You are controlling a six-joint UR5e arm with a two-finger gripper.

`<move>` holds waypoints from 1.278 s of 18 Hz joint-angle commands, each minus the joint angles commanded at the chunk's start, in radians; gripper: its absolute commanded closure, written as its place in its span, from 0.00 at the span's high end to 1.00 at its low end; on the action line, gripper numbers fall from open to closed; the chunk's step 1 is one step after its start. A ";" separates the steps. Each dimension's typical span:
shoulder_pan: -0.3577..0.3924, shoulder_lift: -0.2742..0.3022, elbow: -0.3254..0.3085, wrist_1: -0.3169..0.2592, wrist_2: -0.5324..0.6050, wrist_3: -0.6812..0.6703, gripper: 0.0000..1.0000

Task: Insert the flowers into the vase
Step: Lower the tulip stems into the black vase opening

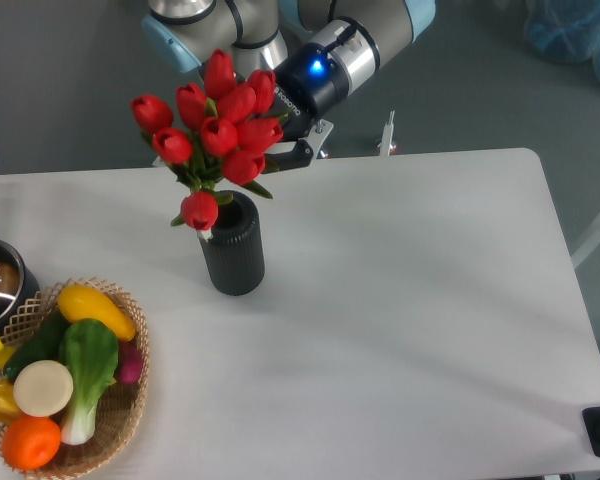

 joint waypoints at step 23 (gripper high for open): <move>0.098 0.155 -0.216 0.002 -0.011 0.112 0.05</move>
